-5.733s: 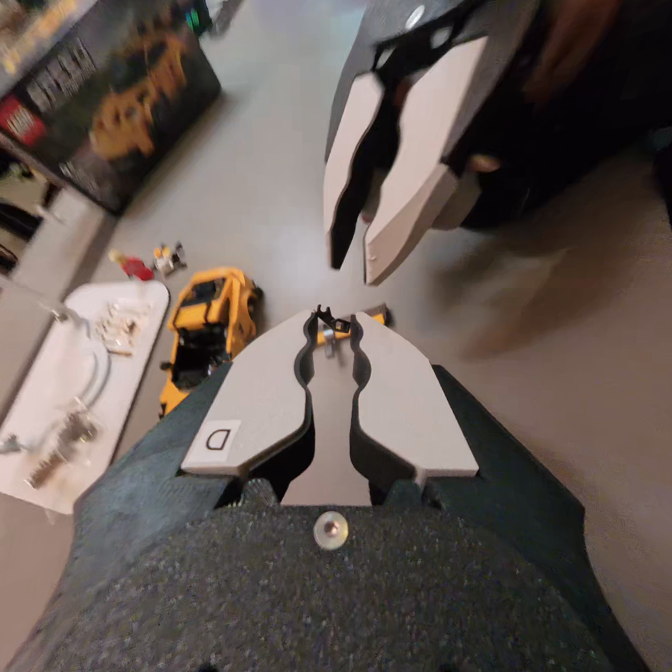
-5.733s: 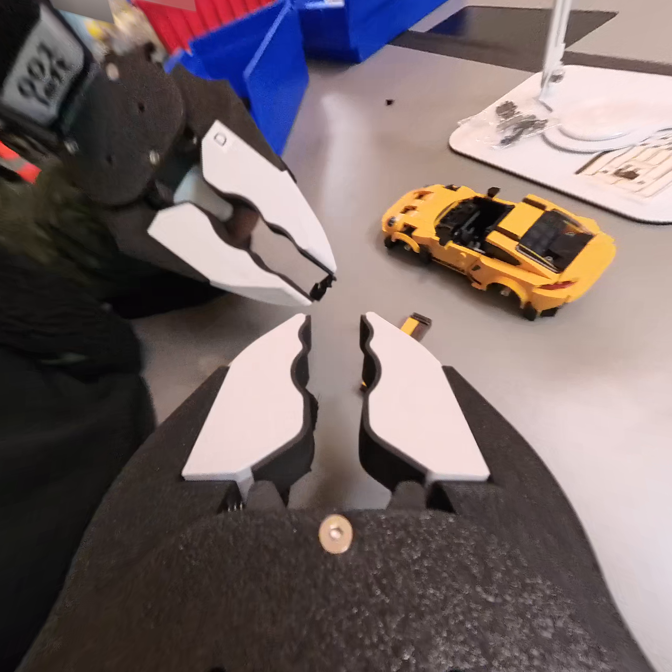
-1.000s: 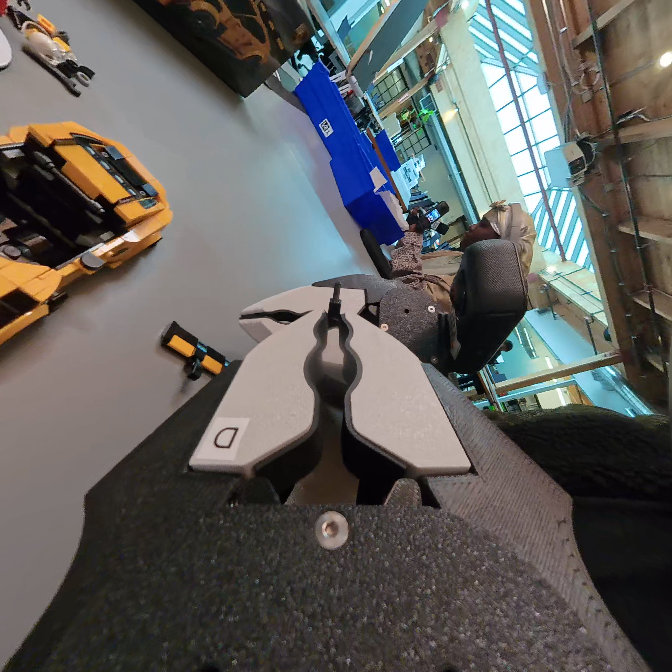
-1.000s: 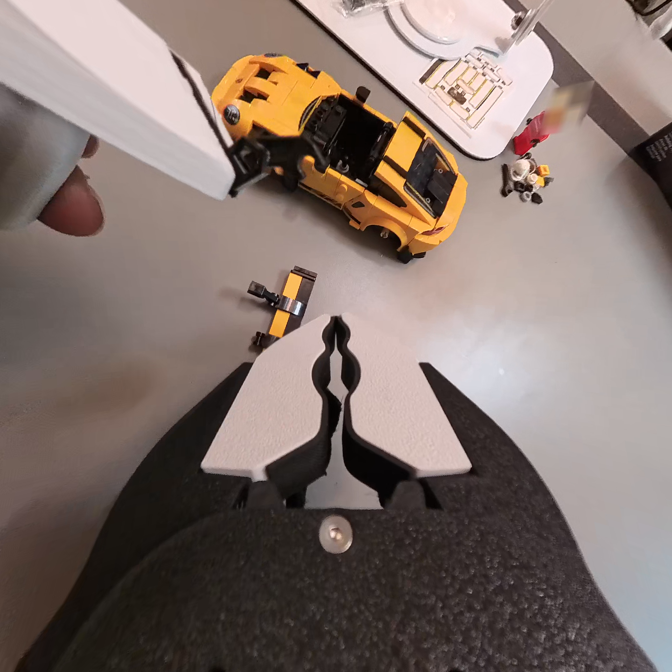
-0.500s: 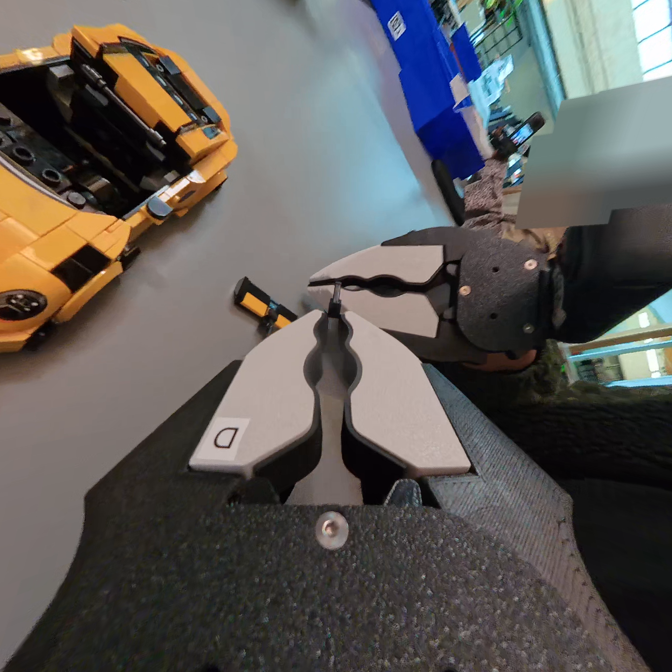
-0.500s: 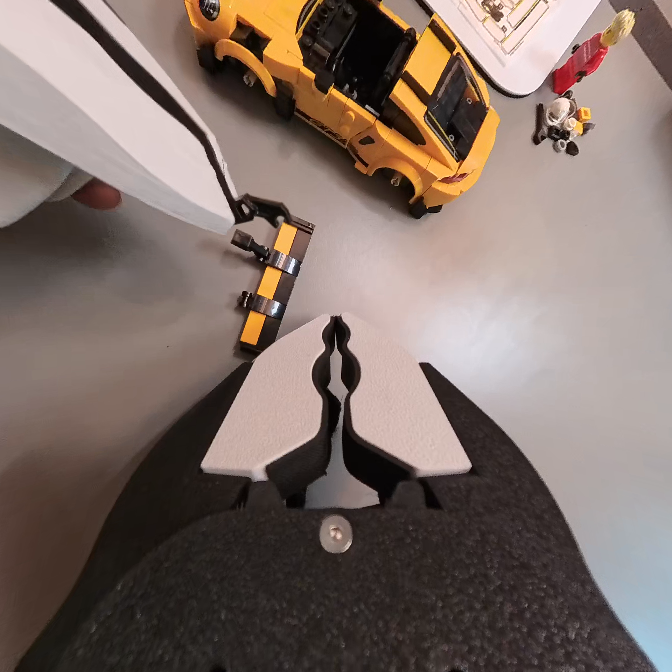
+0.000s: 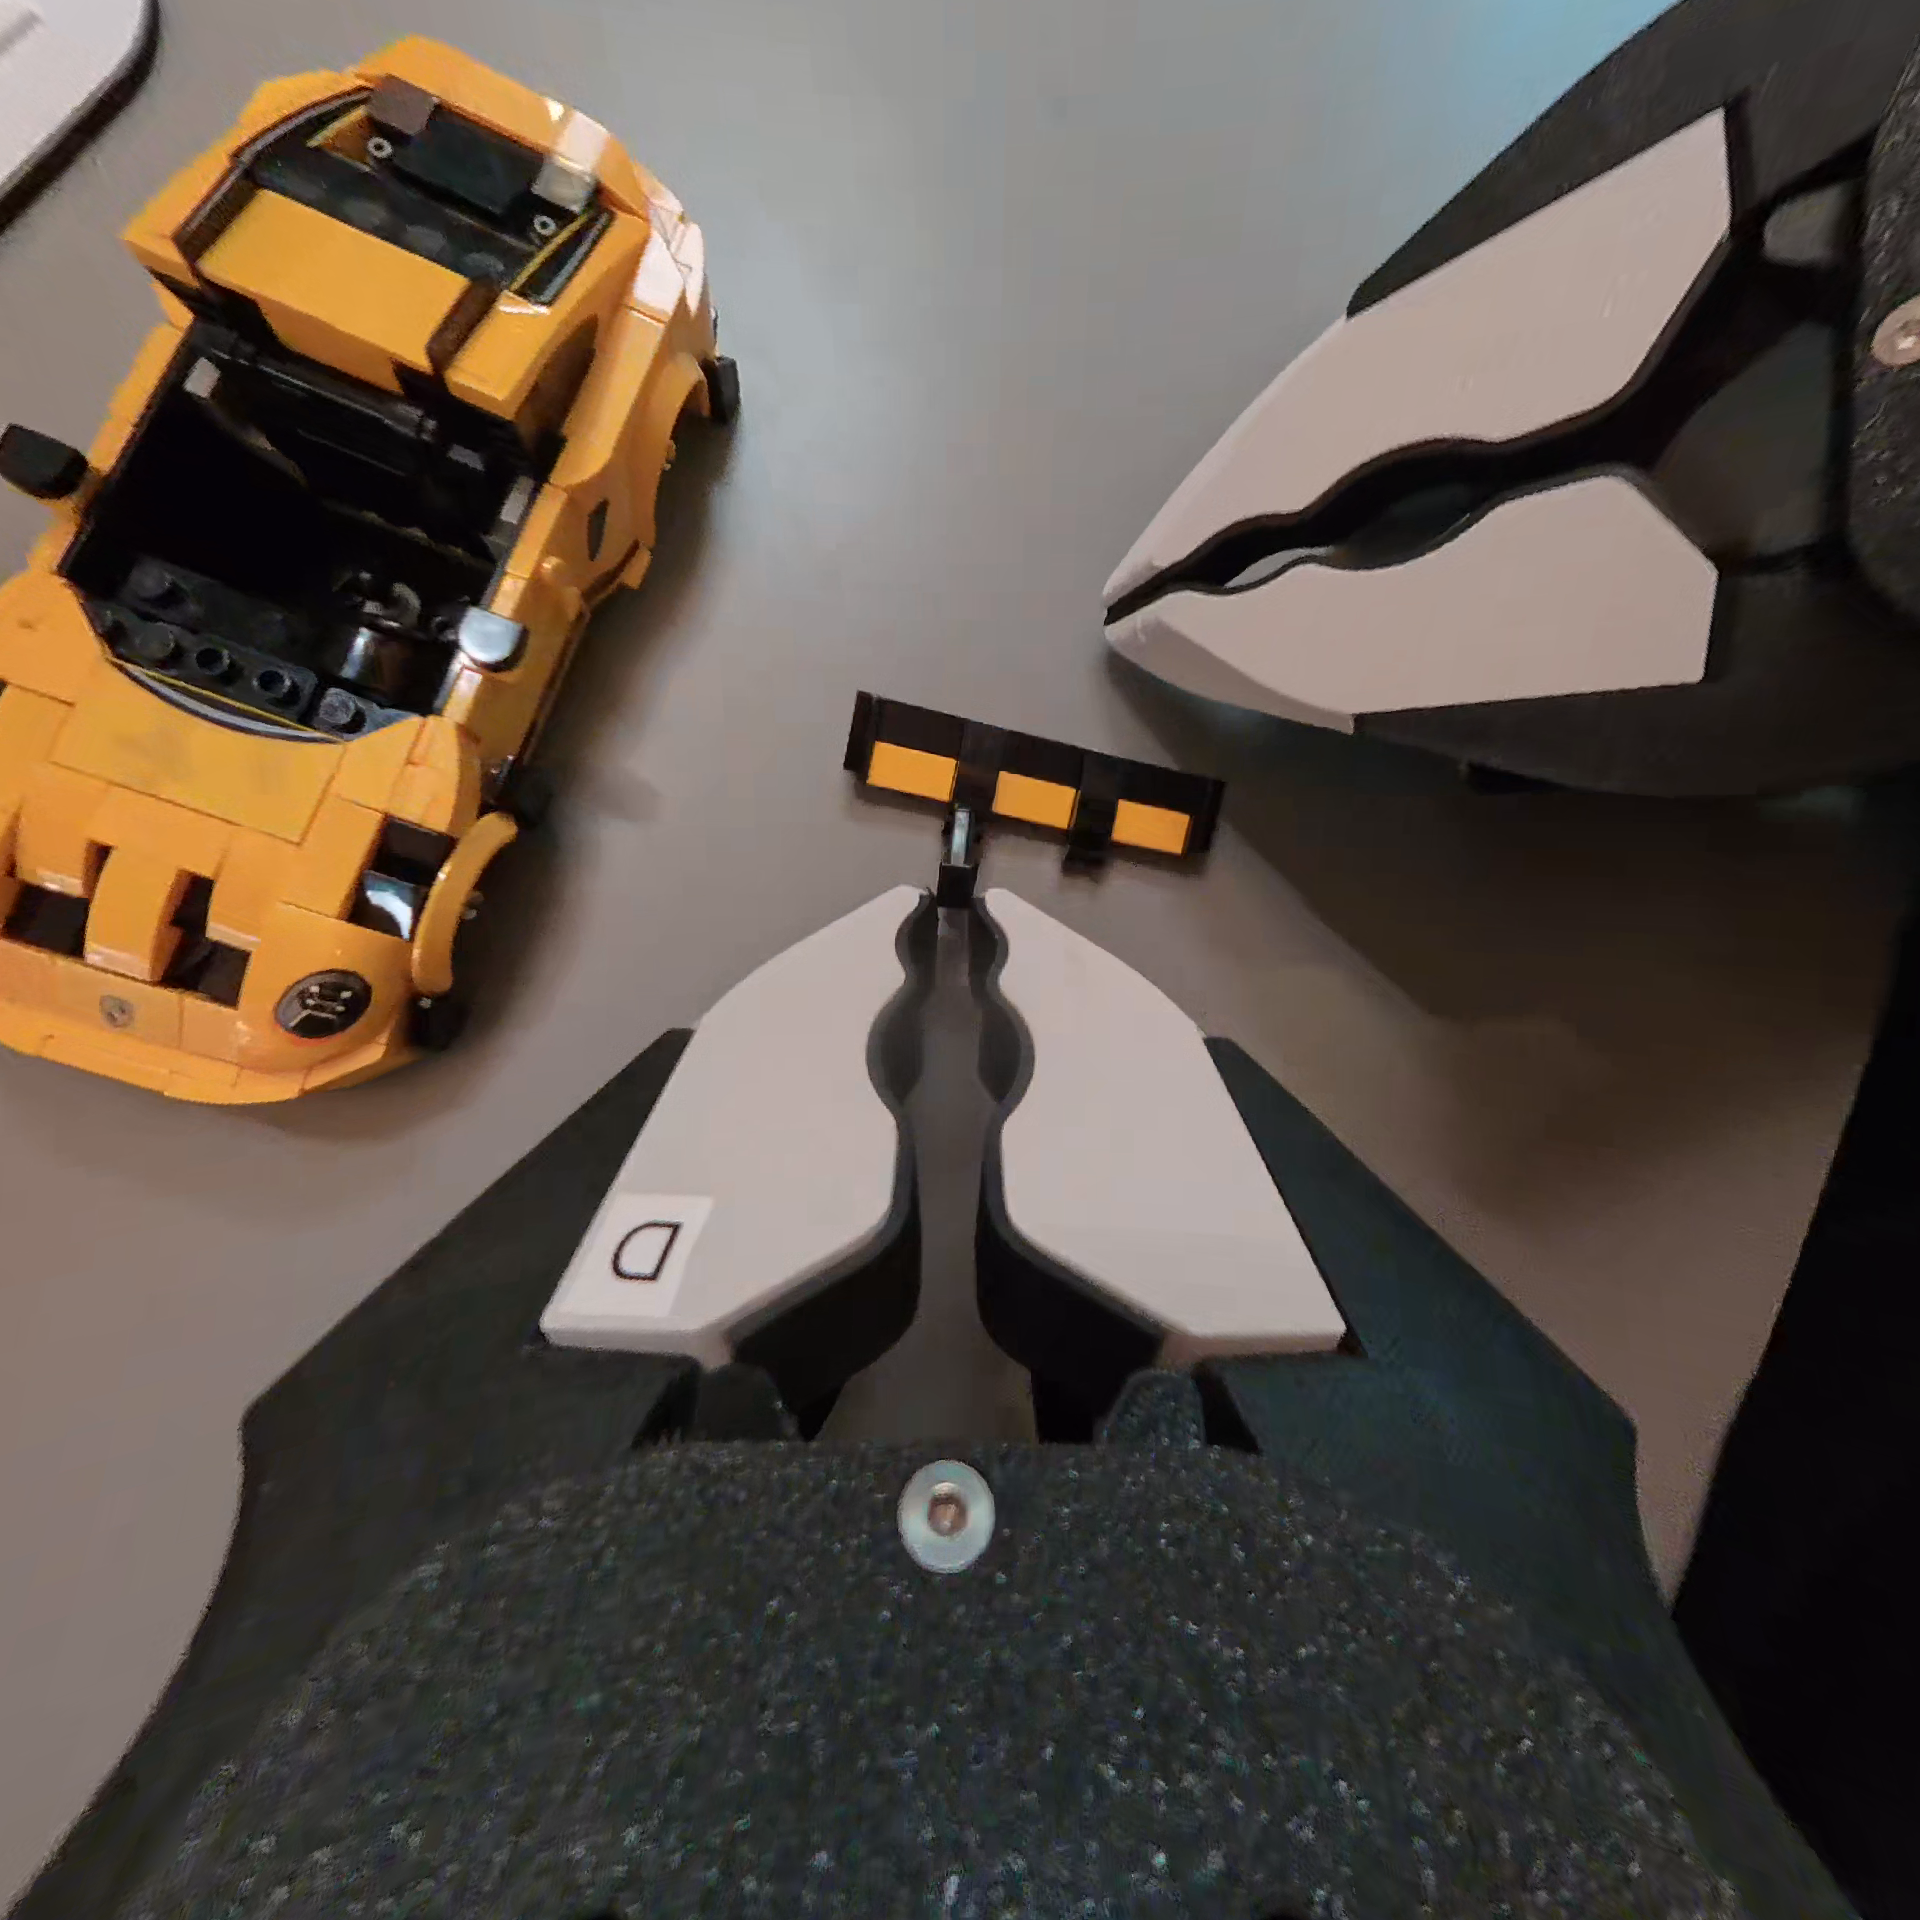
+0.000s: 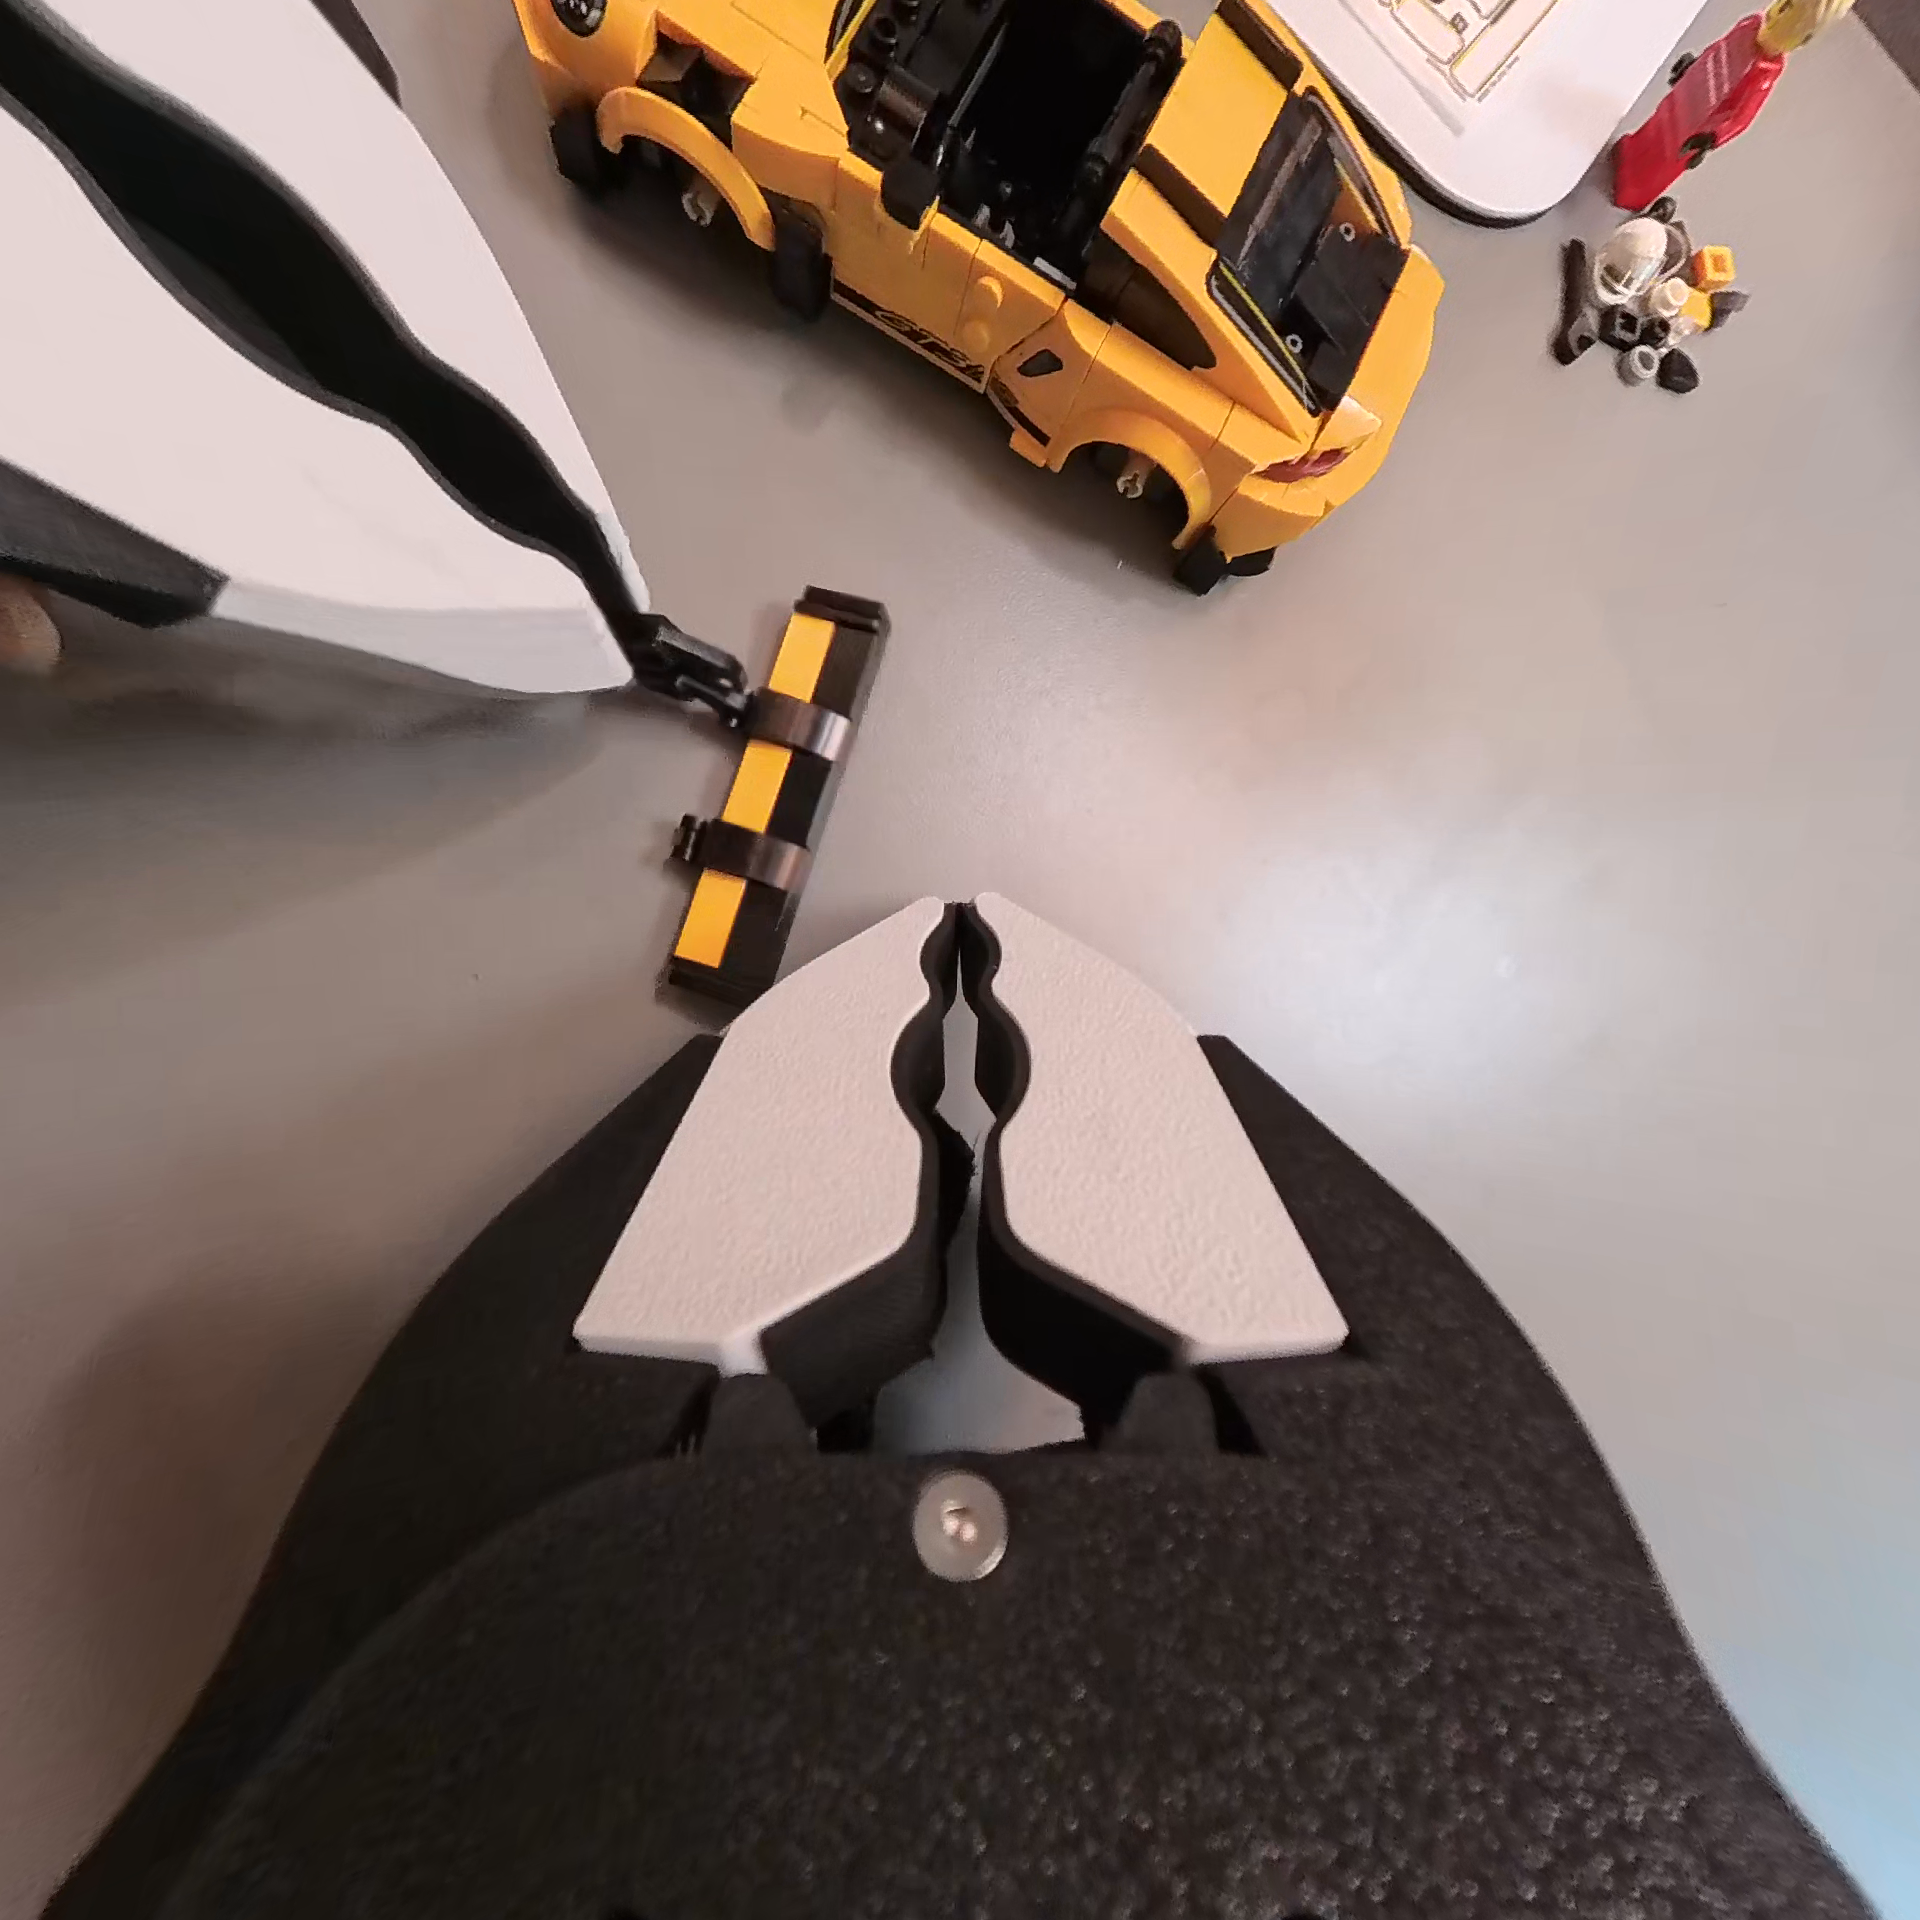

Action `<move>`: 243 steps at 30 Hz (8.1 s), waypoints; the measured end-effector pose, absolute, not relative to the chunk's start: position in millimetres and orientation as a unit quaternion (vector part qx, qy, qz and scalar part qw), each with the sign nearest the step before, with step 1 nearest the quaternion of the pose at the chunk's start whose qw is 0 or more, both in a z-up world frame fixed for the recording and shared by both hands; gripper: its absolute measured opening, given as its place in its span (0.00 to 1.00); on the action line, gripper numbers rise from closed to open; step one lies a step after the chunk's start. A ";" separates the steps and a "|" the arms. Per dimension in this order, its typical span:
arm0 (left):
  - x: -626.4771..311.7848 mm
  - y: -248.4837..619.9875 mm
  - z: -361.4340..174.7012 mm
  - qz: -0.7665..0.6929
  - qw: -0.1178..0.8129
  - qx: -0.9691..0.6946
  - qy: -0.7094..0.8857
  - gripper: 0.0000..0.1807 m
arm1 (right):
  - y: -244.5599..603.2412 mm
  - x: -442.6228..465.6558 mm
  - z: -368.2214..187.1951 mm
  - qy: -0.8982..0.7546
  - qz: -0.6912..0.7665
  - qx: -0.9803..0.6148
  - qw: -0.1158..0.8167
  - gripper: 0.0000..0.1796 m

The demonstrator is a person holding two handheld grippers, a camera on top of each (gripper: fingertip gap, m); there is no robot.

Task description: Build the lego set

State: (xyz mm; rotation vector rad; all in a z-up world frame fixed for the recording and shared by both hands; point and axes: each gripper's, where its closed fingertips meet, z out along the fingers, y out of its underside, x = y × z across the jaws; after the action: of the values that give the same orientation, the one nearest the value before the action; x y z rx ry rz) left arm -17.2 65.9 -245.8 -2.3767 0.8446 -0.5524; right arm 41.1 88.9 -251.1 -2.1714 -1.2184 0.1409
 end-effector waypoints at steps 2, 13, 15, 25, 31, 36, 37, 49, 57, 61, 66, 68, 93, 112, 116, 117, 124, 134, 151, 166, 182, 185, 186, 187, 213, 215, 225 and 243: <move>-17.8 64.7 -249.5 -0.189 0.268 -0.886 0.329 0.03 | 89.0 41.9 -251.4 -0.461 0.056 -0.826 0.318 0.00; -14.3 61.9 -247.0 -0.127 0.256 -0.877 0.386 0.03 | 89.6 44.6 -251.2 -0.452 0.070 -0.830 0.319 0.00; -13.4 57.9 -246.0 -0.114 0.244 -0.876 0.401 0.03 | 89.8 45.2 -251.2 -0.451 0.073 -0.831 0.319 0.00; -4.2 51.5 -247.5 -0.100 0.219 -0.876 0.418 0.03 | 90.3 47.9 -251.0 -0.443 0.084 -0.833 0.321 0.00; -4.0 51.9 -254.3 -0.096 0.207 -0.879 0.419 0.03 | 90.5 48.2 -251.0 -0.440 0.090 -0.833 0.322 0.00; -2.5 51.7 -251.5 -0.100 0.211 -0.879 0.416 0.03 | 90.3 48.2 -251.0 -0.439 0.094 -0.834 0.322 0.00; -2.3 51.3 -250.8 -0.100 0.212 -0.878 0.417 0.03 | 90.3 48.2 -251.0 -0.439 0.094 -0.834 0.322 0.00; -1.1 49.9 -255.7 -0.102 0.206 -0.880 0.416 0.03 | 90.2 47.9 -251.1 -0.439 0.096 -0.834 0.321 0.00; 1.6 48.8 -256.5 -0.108 0.207 -0.879 0.415 0.03 | 90.2 47.9 -251.5 -0.439 0.096 -0.834 0.320 0.00; 2.6 48.0 -250.6 -0.132 0.220 -0.877 0.407 0.03 | 90.3 47.7 -250.2 -0.438 0.098 -0.833 0.324 0.00; 13.7 41.1 -230.8 -0.267 0.245 -0.864 0.350 0.03 | 88.5 46.2 -242.4 -0.437 0.111 -0.825 0.340 0.00; 16.2 42.3 -215.8 -0.334 0.262 -0.850 0.311 0.03 | 84.4 43.6 -233.8 -0.440 0.128 -0.815 0.354 0.00; -0.1 50.5 -210.9 -0.398 0.276 -0.840 0.243 0.03 | 80.3 45.4 -229.9 -0.541 0.142 -0.766 0.317 0.09; 3.4 45.9 -249.2 -0.233 0.264 -0.869 0.347 0.03 | 49.6 35.6 -253.8 -0.564 0.233 -0.771 0.182 0.11; 2.5 47.1 -251.4 -0.221 0.265 -0.869 0.355 0.03 | 40.2 31.9 -252.2 -0.579 0.249 -0.757 0.175 0.11; 2.6 46.7 -251.9 -0.222 0.263 -0.869 0.356 0.03 | 40.5 31.9 -252.2 -0.579 0.248 -0.756 0.175 0.11; 1.2 47.1 -252.1 -0.200 0.269 -0.860 0.384 0.03 | 50.7 31.2 -242.6 -0.597 0.241 -0.739 0.199 0.09; -0.6 49.7 -250.7 -0.176 0.272 -0.842 0.430 0.03 | 53.2 20.2 -240.4 -0.619 0.237 -0.720 0.205 0.06; 3.3 51.0 -257.7 -0.159 0.254 -0.834 0.463 0.03 | 54.9 13.1 -240.4 -0.601 0.251 -0.726 0.222 0.01; 4.0 51.3 -257.9 -0.159 0.251 -0.832 0.469 0.03 | 60.8 10.1 -248.1 -0.581 0.232 -0.745 0.231 0.00; 4.8 51.5 -258.2 -0.161 0.245 -0.823 0.486 0.03 | 60.1 11.1 -248.7 -0.560 0.236 -0.758 0.235 0.00; 5.7 51.9 -258.3 -0.161 0.244 -0.821 0.491 0.03 | 60.4 12.2 -248.8 -0.555 0.236 -0.763 0.233 0.00; 5.8 52.0 -258.3 -0.161 0.243 -0.820 0.492 0.04 | 60.5 12.3 -248.8 -0.553 0.237 -0.764 0.232 0.00; 5.8 52.0 -258.4 -0.161 0.243 -0.820 0.492 0.04 | 60.4 12.4 -248.8 -0.553 0.237 -0.765 0.231 0.00; 5.3 51.7 -258.4 -0.158 0.223 -0.807 0.523 0.03 | 59.8 13.6 -250.1 -0.562 0.229 -0.773 0.185 0.00; 5.3 51.6 -258.4 -0.158 0.224 -0.805 0.526 0.03 | 59.7 13.7 -250.2 -0.562 0.226 -0.774 0.184 0.00; 5.1 51.7 -258.0 -0.158 0.224 -0.797 0.539 0.03 | 59.5 13.9 -250.5 -0.555 0.230 -0.781 0.173 0.00; 5.8 53.3 -257.5 -0.174 0.232 -0.783 0.550 0.04 | 59.6 14.2 -250.6 -0.544 0.246 -0.787 0.158 0.01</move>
State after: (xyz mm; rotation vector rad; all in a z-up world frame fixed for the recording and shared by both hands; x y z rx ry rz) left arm 5.8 53.3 -257.5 -2.1535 1.5114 -0.4796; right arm 14.2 59.6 -250.6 -2.2499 -1.5558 0.7051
